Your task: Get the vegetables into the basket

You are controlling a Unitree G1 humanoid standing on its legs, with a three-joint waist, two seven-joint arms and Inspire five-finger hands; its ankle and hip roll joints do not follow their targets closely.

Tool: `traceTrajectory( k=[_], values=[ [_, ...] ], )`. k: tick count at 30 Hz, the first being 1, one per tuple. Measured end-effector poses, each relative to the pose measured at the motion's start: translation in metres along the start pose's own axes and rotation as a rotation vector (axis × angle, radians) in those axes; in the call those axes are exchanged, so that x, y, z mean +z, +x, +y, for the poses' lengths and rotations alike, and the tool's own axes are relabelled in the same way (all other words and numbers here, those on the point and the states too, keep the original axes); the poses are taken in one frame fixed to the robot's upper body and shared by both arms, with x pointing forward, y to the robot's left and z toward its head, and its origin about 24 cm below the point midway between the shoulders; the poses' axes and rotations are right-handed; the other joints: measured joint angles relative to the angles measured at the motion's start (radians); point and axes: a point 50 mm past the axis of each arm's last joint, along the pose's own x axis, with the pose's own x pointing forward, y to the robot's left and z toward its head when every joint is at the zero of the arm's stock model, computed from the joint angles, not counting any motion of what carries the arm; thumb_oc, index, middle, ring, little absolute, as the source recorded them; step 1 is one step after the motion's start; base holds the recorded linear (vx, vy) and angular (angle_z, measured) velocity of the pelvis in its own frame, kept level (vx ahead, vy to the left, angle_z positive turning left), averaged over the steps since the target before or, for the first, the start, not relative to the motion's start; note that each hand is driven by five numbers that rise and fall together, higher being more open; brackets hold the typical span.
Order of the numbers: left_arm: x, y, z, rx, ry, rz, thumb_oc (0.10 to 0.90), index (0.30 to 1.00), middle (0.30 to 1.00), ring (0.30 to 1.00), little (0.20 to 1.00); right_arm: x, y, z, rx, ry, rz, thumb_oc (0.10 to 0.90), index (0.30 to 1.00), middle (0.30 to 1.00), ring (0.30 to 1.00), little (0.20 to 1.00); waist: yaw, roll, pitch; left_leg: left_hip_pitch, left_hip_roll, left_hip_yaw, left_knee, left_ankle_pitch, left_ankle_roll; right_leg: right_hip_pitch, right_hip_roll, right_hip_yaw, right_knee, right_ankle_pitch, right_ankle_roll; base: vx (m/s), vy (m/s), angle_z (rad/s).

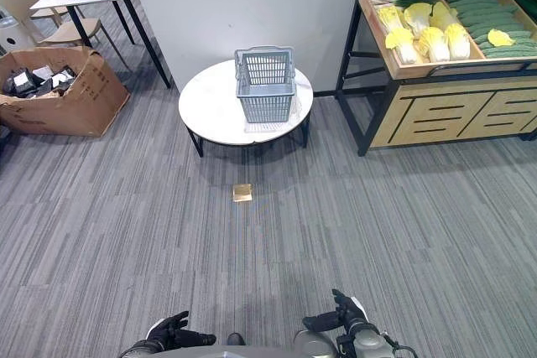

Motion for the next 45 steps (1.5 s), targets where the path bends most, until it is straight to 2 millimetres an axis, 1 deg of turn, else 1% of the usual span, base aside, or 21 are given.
traceTrajectory(
  k=[6,7,11,20,24,27,29,30,31,33,34,35,36,37,38,39,41,42,43,44,45],
  values=[
    [0.005,0.001,0.001,0.008,-0.001,-0.02,0.9,1.0,1.0,1.0,1.0,0.006,0.001,-0.001,-0.002,-0.002,-0.016,0.9,1.0,1.0,1.0,1.0,0.0,0.001,0.022,-0.003,0.001,0.006,-0.003,0.0,0.0,-0.006,0.001,0.003,0.0,0.003,-0.003,0.0,-0.004,-0.02],
    [0.004,0.001,0.002,0.018,-0.002,-0.016,0.9,1.0,1.0,1.0,1.0,0.006,0.001,-0.001,-0.003,-0.002,-0.017,0.9,1.0,1.0,1.0,1.0,0.001,0.001,0.023,-0.004,0.0,0.005,-0.004,0.0,0.0,-0.006,0.001,0.002,-0.003,0.007,-0.009,0.0,0.0,0.0],
    [0.003,0.001,0.002,0.031,0.006,-0.012,0.9,1.0,1.0,1.0,1.0,0.006,0.001,-0.001,-0.007,-0.005,-0.015,0.9,1.0,1.0,1.0,1.0,0.001,0.0,0.023,-0.004,0.0,-0.006,-0.004,0.0,0.0,0.004,0.002,-0.007,-0.013,0.009,-0.01,0.03,-0.022,0.07],
    [0.006,0.001,0.002,0.036,0.027,-0.02,0.9,1.0,1.0,1.0,1.0,0.005,0.001,-0.002,-0.01,-0.008,-0.01,0.9,1.0,1.0,1.0,1.0,0.001,-0.001,0.024,0.004,0.003,-0.016,-0.004,0.0,0.0,0.03,0.006,-0.017,-0.043,0.017,-0.004,0.03,-0.046,0.03],
    [0.006,0.001,0.003,0.038,0.031,-0.022,0.9,1.0,1.0,1.0,1.0,0.005,0.001,-0.001,-0.01,-0.009,-0.011,0.9,1.0,1.0,1.0,1.0,0.002,-0.004,0.027,0.001,0.009,-0.017,-0.002,0.004,-0.007,0.028,0.013,-0.017,-0.045,0.015,-0.001,0.01,-0.091,-0.01],
    [0.006,0.001,0.004,0.039,0.031,-0.023,0.9,1.0,1.0,1.0,1.0,0.005,0.001,-0.001,-0.01,-0.009,-0.013,0.9,1.0,1.0,1.0,1.0,0.004,-0.008,0.031,-0.004,0.016,-0.019,-0.003,0.009,-0.015,0.027,0.018,-0.018,-0.052,0.021,-0.009,-0.01,-0.131,0.01],
    [0.009,0.001,0.005,0.043,0.034,-0.032,0.9,1.0,1.0,1.0,1.0,0.009,0.002,-0.002,-0.011,-0.011,-0.025,0.9,1.0,1.0,1.0,1.0,0.005,-0.007,0.043,-0.022,0.024,-0.024,0.017,0.011,-0.022,0.016,0.027,-0.018,-0.045,0.017,-0.007,-0.02,-0.094,0.03],
    [0.014,0.002,0.007,0.046,0.033,-0.047,0.9,1.0,1.0,1.0,1.0,0.014,0.003,-0.002,-0.012,-0.013,-0.04,0.9,1.0,1.0,1.0,1.0,0.007,-0.01,0.055,-0.041,0.031,-0.027,0.034,0.012,-0.03,0.002,0.031,-0.018,-0.04,0.014,-0.012,-0.01,-0.073,-0.02],
    [0.019,0.003,0.009,0.051,0.027,-0.059,0.9,1.0,1.0,1.0,1.0,0.019,0.004,-0.003,-0.013,-0.015,-0.051,0.9,1.0,1.0,1.0,1.0,0.014,-0.018,0.069,-0.054,0.033,-0.042,0.042,0.024,-0.048,-0.007,0.03,-0.02,-0.044,0.027,-0.03,-0.01,-0.104,-0.04],
    [0.023,0.003,0.009,0.05,0.014,-0.074,0.9,1.0,1.0,1.0,1.0,0.02,0.004,-0.003,-0.015,-0.01,-0.055,0.9,1.0,1.0,1.0,1.0,0.018,-0.026,0.085,-0.074,0.036,-0.084,0.082,0.036,-0.067,-0.007,0.028,-0.02,-0.044,0.032,-0.038,0.0,-0.06,-0.01],
    [0.029,0.004,0.009,0.048,0.008,-0.091,0.9,1.0,1.0,1.0,1.0,0.022,0.004,-0.004,-0.017,-0.01,-0.061,0.9,1.0,1.0,1.0,1.0,0.023,-0.037,0.097,-0.099,0.034,-0.119,0.132,0.045,-0.082,-0.003,0.02,-0.018,-0.053,0.03,-0.058,0.06,0.052,-0.07],
    [0.039,0.005,0.01,0.045,0.009,-0.117,0.9,1.0,1.0,1.0,1.0,0.024,0.005,-0.005,-0.02,-0.017,-0.064,0.9,1.0,1.0,1.0,1.0,0.033,-0.055,0.113,-0.15,0.029,-0.19,0.21,0.041,-0.102,0.014,0.014,-0.007,-0.08,0.063,-0.055,0.06,0.069,-0.08],
    [0.042,0.005,0.009,0.04,0.006,-0.129,0.9,1.0,1.0,1.0,1.0,0.025,0.005,-0.006,-0.024,-0.026,-0.065,0.9,1.0,1.0,1.0,1.0,0.033,-0.055,0.115,-0.16,0.029,-0.229,0.226,0.036,-0.12,0.025,0.012,-0.006,-0.103,0.08,-0.065,0.15,0.177,-0.1],
    [0.044,0.005,0.005,0.028,0.002,-0.134,0.9,1.0,1.0,1.0,1.0,0.023,0.005,-0.009,-0.032,-0.037,-0.058,0.9,1.0,1.0,1.0,1.0,0.024,-0.054,0.117,-0.158,0.046,-0.255,0.174,0.034,-0.124,0.053,0.01,-0.009,-0.15,0.103,-0.06,0.16,0.224,-0.02],
    [0.044,0.006,0.004,0.024,-0.008,-0.135,0.9,1.0,1.0,1.0,1.0,0.022,0.004,-0.011,-0.038,-0.038,-0.056,0.9,1.0,1.0,1.0,1.0,0.02,-0.054,0.117,-0.154,0.071,-0.236,0.118,0.038,-0.123,0.065,0.013,-0.01,-0.177,0.107,-0.049,0.22,0.313,-0.01],
    [0.045,0.006,0.002,0.017,-0.018,-0.137,0.9,1.0,1.0,1.0,1.0,0.02,0.003,-0.013,-0.044,-0.038,-0.054,0.9,1.0,1.0,1.0,1.0,0.017,-0.052,0.118,-0.148,0.098,-0.221,0.051,0.042,-0.122,0.069,0.016,-0.01,-0.193,0.113,-0.048,0.18,0.263,0.02],
    [0.048,0.006,-0.004,0.001,-0.024,-0.145,0.9,1.0,1.0,1.0,1.0,0.02,0.003,-0.018,-0.061,-0.045,-0.049,0.9,1.0,1.0,1.0,1.0,0.015,-0.045,0.121,-0.171,0.151,-0.196,-0.028,0.066,-0.146,0.072,0.02,-0.005,-0.225,0.124,-0.029,0.12,0.164,-0.02],
    [0.053,0.007,-0.007,-0.009,-0.024,-0.16,0.9,1.0,1.0,1.0,1.0,0.016,0.002,-0.024,-0.074,-0.05,-0.031,0.9,1.0,1.0,1.0,1.0,0.023,-0.032,0.124,-0.175,0.163,-0.196,-0.053,0.08,-0.14,0.076,0.019,0.006,-0.239,0.143,-0.035,0.13,0.206,-0.25],
    [0.054,0.006,-0.007,-0.011,-0.025,-0.168,0.9,1.0,1.0,1.0,1.0,0.015,0.002,-0.028,-0.084,-0.055,-0.022,0.9,1.0,1.0,1.0,1.0,0.03,-0.031,0.129,-0.174,0.166,-0.201,-0.053,0.085,-0.134,0.08,0.016,0.016,-0.242,0.148,-0.033,0.24,0.427,-0.51],
    [0.054,0.007,-0.008,-0.013,-0.032,-0.162,0.9,1.0,1.0,1.0,1.0,0.012,0.001,-0.03,-0.087,-0.056,-0.006,0.9,1.0,1.0,1.0,1.0,0.028,-0.026,0.129,-0.147,0.152,-0.192,-0.066,0.085,-0.132,0.096,0.001,0.04,-0.247,0.141,-0.005,0.23,0.483,-0.51],
    [0.053,0.007,-0.009,-0.016,-0.033,-0.155,0.9,1.0,1.0,1.0,1.0,0.01,0.001,-0.033,-0.097,-0.057,-0.001,0.9,1.0,1.0,1.0,1.0,0.024,-0.026,0.129,-0.135,0.14,-0.183,-0.066,0.086,-0.13,0.104,-0.011,0.047,-0.247,0.137,0.006,0.17,0.383,-0.44]
  ],
)
